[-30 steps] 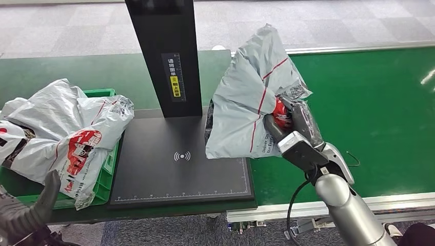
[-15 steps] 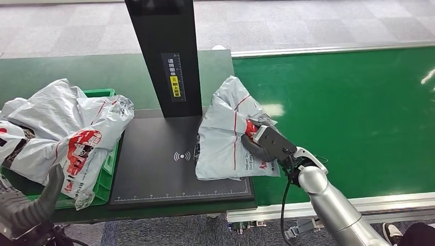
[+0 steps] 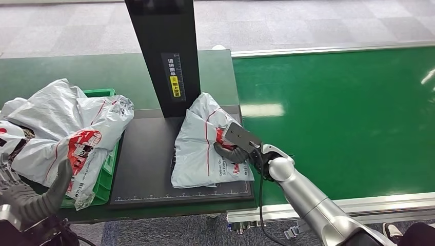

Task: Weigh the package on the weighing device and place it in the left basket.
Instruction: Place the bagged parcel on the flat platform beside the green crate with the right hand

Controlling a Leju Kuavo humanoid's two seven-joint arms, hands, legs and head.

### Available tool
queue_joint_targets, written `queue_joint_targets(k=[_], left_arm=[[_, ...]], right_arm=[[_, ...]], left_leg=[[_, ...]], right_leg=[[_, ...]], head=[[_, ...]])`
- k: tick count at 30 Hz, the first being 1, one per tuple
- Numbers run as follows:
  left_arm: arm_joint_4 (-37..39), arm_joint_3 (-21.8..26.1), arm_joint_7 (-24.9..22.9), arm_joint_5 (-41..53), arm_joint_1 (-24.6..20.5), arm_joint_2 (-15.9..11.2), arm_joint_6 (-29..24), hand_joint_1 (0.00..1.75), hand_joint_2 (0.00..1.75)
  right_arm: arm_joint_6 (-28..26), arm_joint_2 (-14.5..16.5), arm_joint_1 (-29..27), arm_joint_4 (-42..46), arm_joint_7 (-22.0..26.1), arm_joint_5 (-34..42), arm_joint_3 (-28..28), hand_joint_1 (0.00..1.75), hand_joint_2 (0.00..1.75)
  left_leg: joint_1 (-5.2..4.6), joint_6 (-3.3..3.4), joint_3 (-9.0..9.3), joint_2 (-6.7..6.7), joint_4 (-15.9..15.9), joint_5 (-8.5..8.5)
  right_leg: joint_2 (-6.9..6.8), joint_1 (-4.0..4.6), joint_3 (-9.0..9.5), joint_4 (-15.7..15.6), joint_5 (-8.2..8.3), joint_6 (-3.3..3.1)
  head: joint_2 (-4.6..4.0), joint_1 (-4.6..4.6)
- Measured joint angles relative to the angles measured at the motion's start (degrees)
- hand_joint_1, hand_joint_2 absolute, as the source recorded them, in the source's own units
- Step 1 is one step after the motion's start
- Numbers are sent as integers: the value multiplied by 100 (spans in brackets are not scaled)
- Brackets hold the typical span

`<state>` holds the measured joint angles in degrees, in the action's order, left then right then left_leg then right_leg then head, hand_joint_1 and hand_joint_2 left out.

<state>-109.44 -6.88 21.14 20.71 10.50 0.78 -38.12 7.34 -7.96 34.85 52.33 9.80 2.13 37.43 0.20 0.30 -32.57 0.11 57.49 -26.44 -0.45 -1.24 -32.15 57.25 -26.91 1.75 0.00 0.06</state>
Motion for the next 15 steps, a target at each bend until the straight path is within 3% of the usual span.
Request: queue_joint_targets(k=[1,2,9,15], left_arm=[[5,-12,-19,18,-36,4,26,0,175],[15,-21,-37,39,-73,10,51,0,175],[87,-46,-171,134,-246,27,207,0,175],[91,-52,-229,246,-258,65,333,0,175]], right_arm=[[20,75,59,-79,38,51,21,9,175],[52,152,117,-155,85,101,39,0,175],[371,594,384,-458,316,349,117,0,175],[499,717,416,-475,364,446,135,0,175]], left_leg=[[0,0,1,0,0,0],[0,-1,1,1,0,1],[1,-2,3,1,0,2],[0,-2,3,1,1,2]], right_leg=[[1,0,0,0,0,0],[1,0,0,1,0,0],[1,0,0,1,0,0],[1,-1,1,1,0,0]], head=[[0,-1],[0,0],[0,-1],[0,-1]])
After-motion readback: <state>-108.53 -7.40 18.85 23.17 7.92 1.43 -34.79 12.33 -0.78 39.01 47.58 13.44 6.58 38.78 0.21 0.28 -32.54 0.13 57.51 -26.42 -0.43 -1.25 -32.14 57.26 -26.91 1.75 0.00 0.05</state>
